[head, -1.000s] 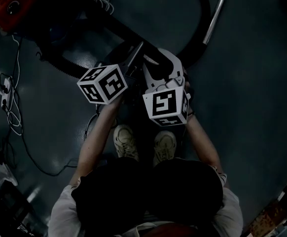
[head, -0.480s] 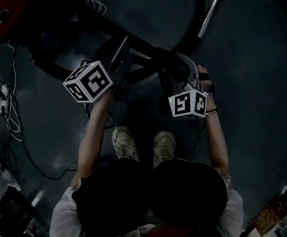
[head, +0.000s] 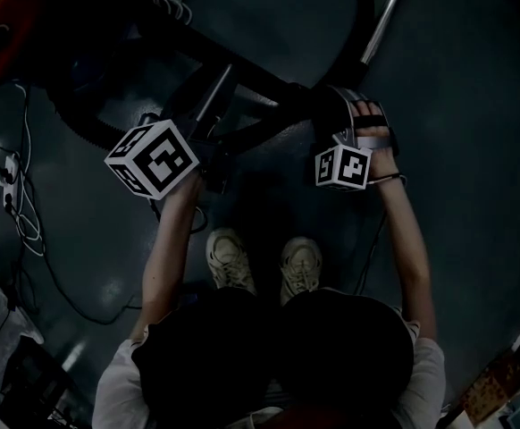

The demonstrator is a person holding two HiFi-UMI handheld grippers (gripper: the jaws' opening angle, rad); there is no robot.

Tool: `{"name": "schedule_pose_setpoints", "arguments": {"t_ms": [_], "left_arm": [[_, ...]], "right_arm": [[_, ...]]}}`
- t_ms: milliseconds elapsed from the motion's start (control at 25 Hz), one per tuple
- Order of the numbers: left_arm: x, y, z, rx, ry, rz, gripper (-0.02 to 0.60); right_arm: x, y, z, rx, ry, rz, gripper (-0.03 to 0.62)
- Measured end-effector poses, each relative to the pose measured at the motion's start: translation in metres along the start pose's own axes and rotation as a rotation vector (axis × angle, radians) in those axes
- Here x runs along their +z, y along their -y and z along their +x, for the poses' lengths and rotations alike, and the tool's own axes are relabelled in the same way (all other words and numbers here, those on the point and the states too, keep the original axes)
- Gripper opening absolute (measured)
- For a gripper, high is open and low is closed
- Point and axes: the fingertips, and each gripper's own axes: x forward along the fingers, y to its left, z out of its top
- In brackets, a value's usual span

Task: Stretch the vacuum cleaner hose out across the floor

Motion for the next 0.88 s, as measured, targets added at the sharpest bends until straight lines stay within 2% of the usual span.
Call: {"name": "schedule_pose_setpoints", "arguments": {"t_ms": [160, 320, 440, 560, 720, 800, 880], "left_arm": [[0.005, -0.009, 0.002, 0.011, -0.002, 0.025, 0.186], [-0.002, -0.021, 0.003, 0.037, -0.05, 0.004, 0.186], [-0.015, -0.034, -0.002, 0.065, -0.083, -0.018, 0.186], [-0.018, -0.038, 0.003, 0.074, -0.113, -0.008, 0.187], [-0.022, -0.032, 0.012, 0.071, -0.144, 0.046, 0.187], [-0.016, -0.024, 0.015, 0.062, -0.13, 0.088, 0.187], [-0.001, -0.017, 0.02, 0.046, -0.098, 0.139, 0.187]], "right_arm": [[0.008, -0.002, 0.003, 0.053, -0.012, 0.011, 0.181], [0.023, -0.027, -0.03, 0.157, 0.018, -0.045, 0.18], [0.033, -0.05, -0.053, 0.239, 0.026, -0.016, 0.179], [0.054, -0.069, -0.077, 0.31, 0.052, 0.097, 0.181], [0.082, -0.093, -0.103, 0.402, 0.119, 0.314, 0.181], [0.093, -0.096, -0.102, 0.386, 0.146, 0.411, 0.181], [0.103, -0.089, -0.092, 0.328, 0.163, 0.467, 0.186]]}}
